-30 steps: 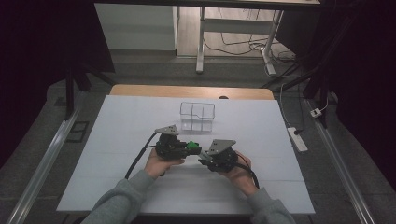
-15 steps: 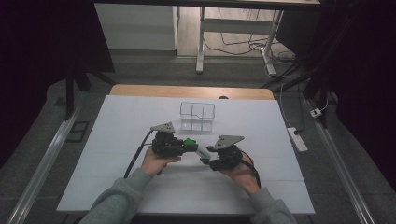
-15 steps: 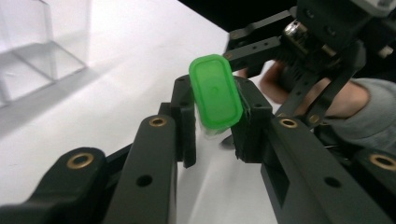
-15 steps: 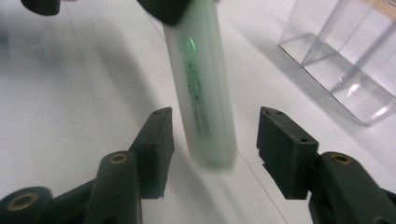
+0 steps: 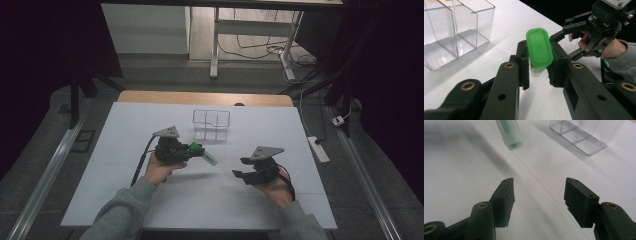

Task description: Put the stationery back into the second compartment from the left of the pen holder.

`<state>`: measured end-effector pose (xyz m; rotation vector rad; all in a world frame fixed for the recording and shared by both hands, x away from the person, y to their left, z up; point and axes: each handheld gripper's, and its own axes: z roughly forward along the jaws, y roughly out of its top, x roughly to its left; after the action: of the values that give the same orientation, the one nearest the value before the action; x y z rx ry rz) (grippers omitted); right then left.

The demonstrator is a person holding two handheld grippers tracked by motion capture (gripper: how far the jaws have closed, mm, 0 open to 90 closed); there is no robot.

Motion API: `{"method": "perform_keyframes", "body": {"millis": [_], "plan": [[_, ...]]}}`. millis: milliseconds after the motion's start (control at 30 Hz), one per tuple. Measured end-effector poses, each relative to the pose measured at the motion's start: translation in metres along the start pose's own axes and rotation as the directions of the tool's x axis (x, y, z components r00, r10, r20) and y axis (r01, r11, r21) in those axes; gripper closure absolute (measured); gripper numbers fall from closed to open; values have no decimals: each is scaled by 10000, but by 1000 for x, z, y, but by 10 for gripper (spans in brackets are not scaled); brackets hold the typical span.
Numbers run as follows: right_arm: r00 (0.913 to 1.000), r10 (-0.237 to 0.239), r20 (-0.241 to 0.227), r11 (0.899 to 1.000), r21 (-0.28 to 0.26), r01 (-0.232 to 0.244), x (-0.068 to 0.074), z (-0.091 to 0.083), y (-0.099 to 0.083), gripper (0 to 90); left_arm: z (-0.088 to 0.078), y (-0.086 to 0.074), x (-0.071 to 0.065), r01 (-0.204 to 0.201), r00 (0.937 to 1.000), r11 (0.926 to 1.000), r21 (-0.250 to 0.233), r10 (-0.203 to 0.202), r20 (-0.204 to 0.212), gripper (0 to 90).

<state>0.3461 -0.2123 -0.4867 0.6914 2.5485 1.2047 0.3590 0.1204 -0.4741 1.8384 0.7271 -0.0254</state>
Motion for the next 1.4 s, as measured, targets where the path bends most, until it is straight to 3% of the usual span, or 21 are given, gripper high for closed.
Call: {"method": "perform_keyframes", "body": {"millis": [500,1000,1400], "plan": [[9960,707,550,9975,-53,-705,-20,-31,-28,397,-12,33,8,-517,9978,9986,-119,512,-411,734],[9929,845,837,9962,164,-861,-21,-37,-39,397,-17,75,17,-922,9915,9954,-269,893,-947,736],[9924,870,876,9958,218,-892,-23,-38,-41,397,-14,101,33,-822,9837,9963,-251,771,-1622,737]]}}
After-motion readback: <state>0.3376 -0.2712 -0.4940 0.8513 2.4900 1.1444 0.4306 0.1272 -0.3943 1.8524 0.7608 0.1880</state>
